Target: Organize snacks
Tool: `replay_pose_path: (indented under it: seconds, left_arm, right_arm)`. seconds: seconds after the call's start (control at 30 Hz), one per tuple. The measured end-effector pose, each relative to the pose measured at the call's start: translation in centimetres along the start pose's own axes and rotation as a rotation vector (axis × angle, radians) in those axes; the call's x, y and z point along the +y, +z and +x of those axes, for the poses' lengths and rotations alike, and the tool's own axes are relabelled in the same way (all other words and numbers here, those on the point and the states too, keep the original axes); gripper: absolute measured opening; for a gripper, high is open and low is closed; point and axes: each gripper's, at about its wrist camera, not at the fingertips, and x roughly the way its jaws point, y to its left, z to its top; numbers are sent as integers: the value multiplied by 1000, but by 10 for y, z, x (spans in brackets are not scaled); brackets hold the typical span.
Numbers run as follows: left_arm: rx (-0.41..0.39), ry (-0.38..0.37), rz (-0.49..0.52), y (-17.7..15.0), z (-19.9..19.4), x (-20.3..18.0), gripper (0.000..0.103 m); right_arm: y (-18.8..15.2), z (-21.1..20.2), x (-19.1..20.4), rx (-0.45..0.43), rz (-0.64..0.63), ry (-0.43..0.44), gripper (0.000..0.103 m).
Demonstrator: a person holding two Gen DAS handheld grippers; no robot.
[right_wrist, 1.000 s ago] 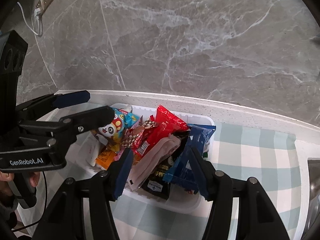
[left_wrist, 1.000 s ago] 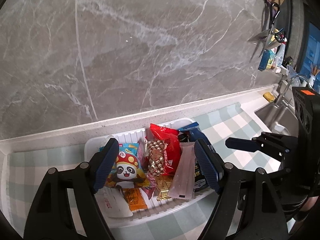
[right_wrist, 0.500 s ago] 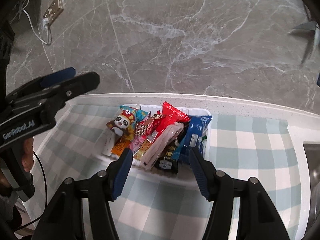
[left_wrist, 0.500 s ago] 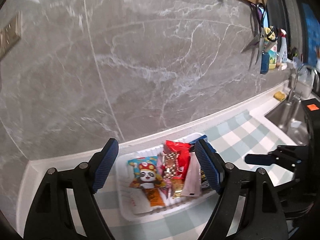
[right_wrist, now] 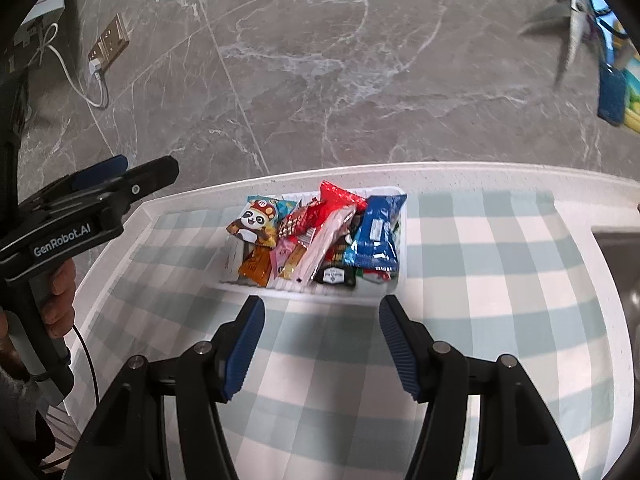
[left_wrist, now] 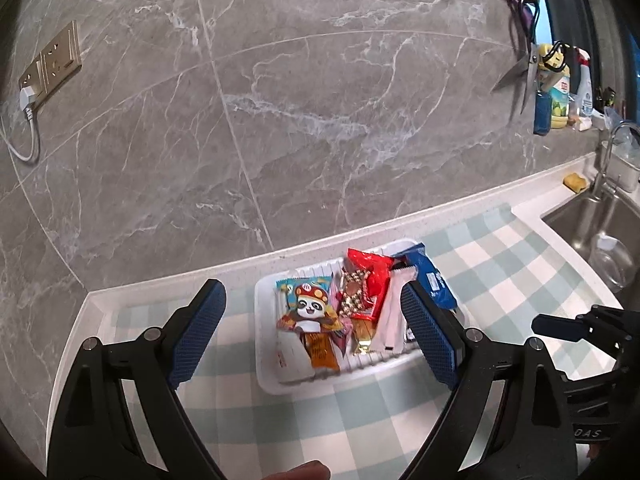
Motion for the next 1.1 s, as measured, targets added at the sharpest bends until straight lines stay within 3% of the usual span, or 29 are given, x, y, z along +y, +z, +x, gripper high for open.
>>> replay_pose_path:
  seconds: [0.4, 1.1]
  left_arm:
    - [-10, -20, 39, -5, -17, -13, 89]
    - [-24, -23, 44, -3, -20, -16, 89]
  right_arm:
    - [-20, -20, -3, -16, 46, 2, 64]
    - [-24, -23, -5, -15, 56, 3, 64]
